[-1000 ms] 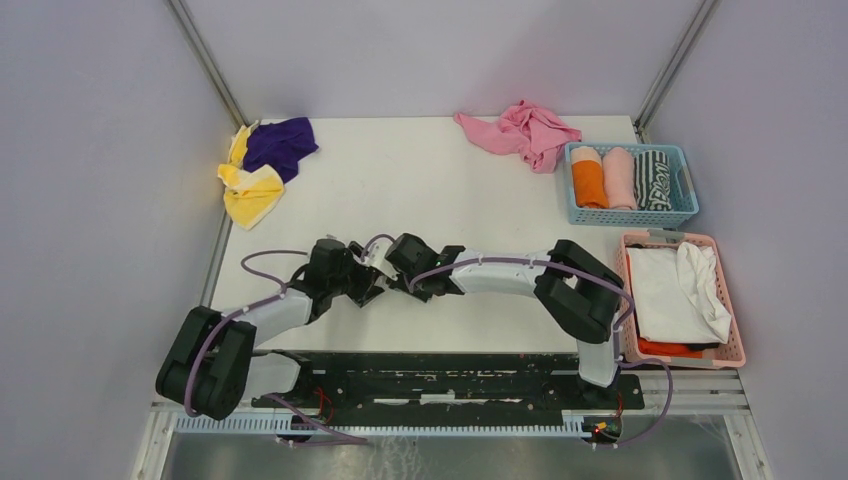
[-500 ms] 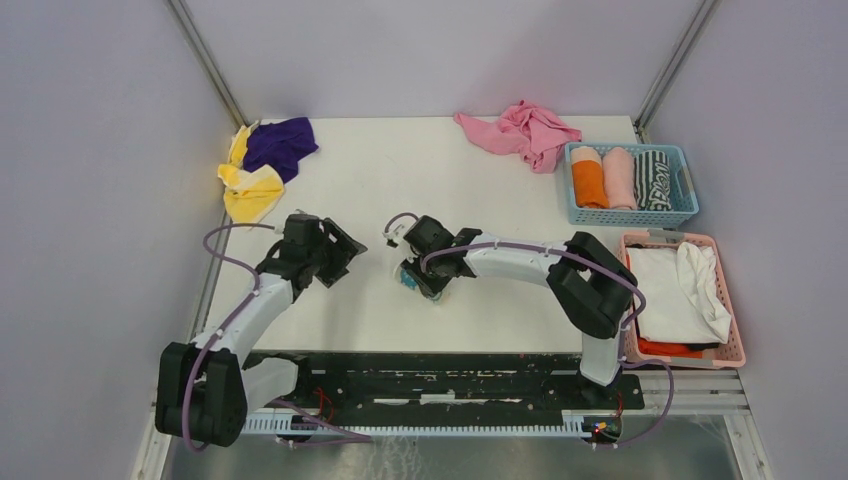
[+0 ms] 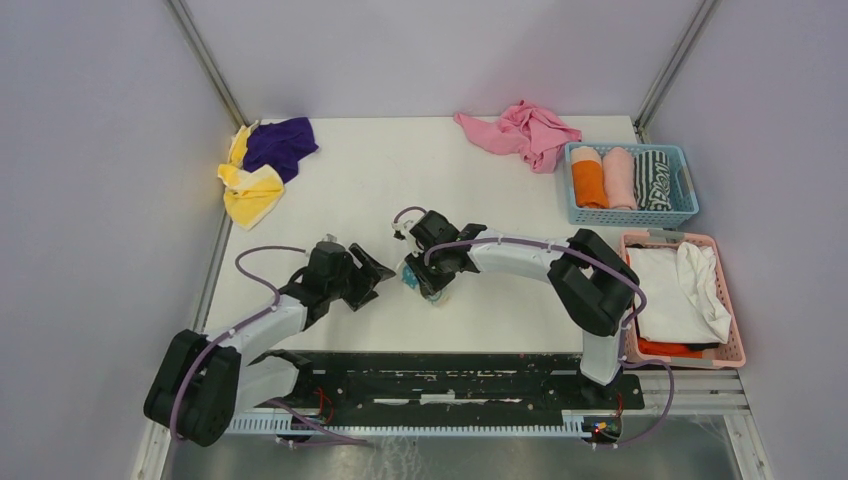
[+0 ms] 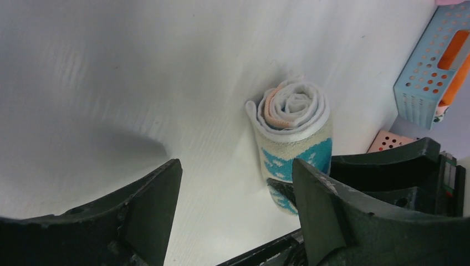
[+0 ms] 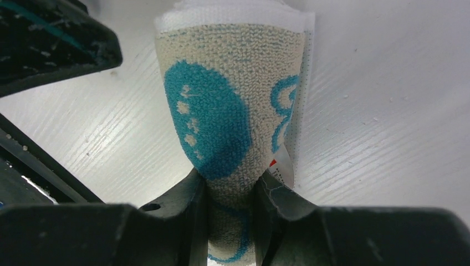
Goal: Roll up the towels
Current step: Roll the towel at the center of the board.
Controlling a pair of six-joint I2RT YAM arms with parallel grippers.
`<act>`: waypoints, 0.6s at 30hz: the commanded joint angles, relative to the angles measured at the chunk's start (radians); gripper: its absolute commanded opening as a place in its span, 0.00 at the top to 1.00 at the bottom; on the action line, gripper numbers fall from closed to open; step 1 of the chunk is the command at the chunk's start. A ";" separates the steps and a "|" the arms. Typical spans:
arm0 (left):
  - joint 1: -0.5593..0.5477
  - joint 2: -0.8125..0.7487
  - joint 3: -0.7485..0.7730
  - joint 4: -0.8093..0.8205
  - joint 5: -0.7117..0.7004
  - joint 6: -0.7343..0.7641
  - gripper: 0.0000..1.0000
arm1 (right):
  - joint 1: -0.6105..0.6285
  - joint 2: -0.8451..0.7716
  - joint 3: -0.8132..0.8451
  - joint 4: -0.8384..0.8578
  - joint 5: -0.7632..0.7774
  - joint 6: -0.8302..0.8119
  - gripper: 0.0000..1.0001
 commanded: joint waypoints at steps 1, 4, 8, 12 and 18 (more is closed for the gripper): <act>-0.011 0.042 -0.041 0.270 -0.016 -0.112 0.20 | 0.005 0.066 -0.043 -0.044 -0.054 0.039 0.98; -0.027 0.080 -0.057 0.356 -0.028 -0.138 0.20 | 0.005 0.070 -0.047 -0.031 -0.066 0.047 0.98; -0.041 0.143 -0.053 0.427 -0.014 -0.160 0.20 | 0.005 0.077 -0.046 -0.031 -0.070 0.048 0.98; -0.051 0.207 -0.055 0.485 -0.025 -0.174 0.20 | 0.005 0.080 -0.053 -0.018 -0.087 0.049 0.98; -0.052 0.339 -0.049 0.588 -0.018 -0.188 0.22 | 0.005 0.081 -0.054 -0.013 -0.107 0.046 0.98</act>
